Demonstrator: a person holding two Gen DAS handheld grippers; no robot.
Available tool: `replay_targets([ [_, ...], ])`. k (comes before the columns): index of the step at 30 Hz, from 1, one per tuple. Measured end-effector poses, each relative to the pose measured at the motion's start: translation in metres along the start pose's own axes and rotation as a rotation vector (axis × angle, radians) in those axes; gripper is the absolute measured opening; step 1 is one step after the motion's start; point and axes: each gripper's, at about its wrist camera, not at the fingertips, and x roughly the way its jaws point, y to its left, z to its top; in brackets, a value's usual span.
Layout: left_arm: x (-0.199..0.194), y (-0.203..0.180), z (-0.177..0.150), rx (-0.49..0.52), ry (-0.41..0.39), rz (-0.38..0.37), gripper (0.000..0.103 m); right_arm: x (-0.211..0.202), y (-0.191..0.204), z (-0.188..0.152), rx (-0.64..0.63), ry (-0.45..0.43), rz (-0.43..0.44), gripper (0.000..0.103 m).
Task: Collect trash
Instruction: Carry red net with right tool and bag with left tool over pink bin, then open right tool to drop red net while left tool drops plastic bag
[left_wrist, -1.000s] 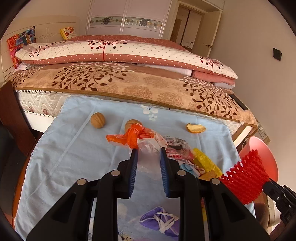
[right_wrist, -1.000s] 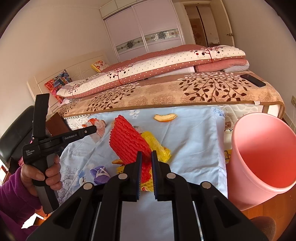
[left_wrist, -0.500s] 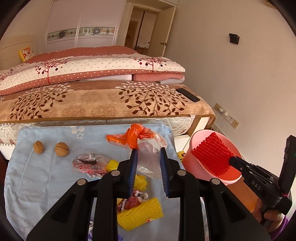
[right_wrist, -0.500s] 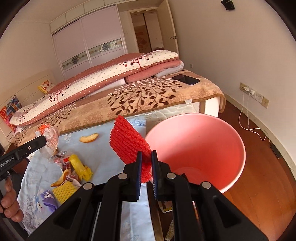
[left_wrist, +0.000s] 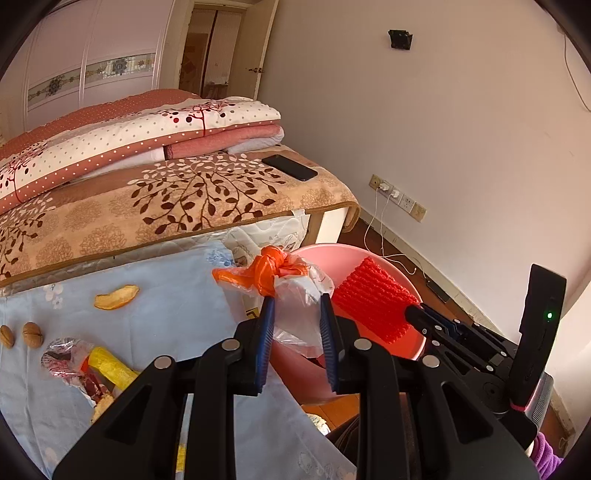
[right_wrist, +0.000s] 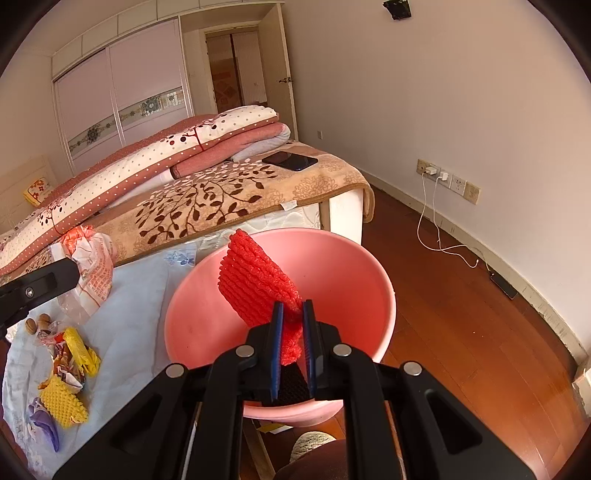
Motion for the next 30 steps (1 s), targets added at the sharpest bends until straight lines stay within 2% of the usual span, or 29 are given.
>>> replay_targets([
  [6,0.027,-0.022,0.0,0.039,0.045,-0.012,0.024,0.007,-0.012,0.0,0.012,-0.006,-0.032,0.01],
  [14,0.056,-0.031,-0.005,0.071,0.097,-0.01,0.024,0.016,-0.018,-0.006,0.011,0.002,-0.056,0.01],
  [23,0.075,-0.028,-0.008,0.05,0.163,-0.02,0.028,0.022,-0.019,-0.005,0.009,-0.002,-0.083,0.011],
  [24,0.075,-0.028,-0.008,0.051,0.164,-0.016,0.029,0.023,-0.019,-0.005,0.009,-0.003,-0.088,0.012],
  [27,0.074,-0.026,-0.008,0.048,0.161,-0.014,0.033,0.022,-0.018,-0.004,0.006,-0.009,-0.107,0.026],
  [30,0.072,-0.025,-0.008,0.051,0.156,-0.011,0.033,0.02,-0.016,-0.002,0.001,-0.017,-0.114,0.029],
])
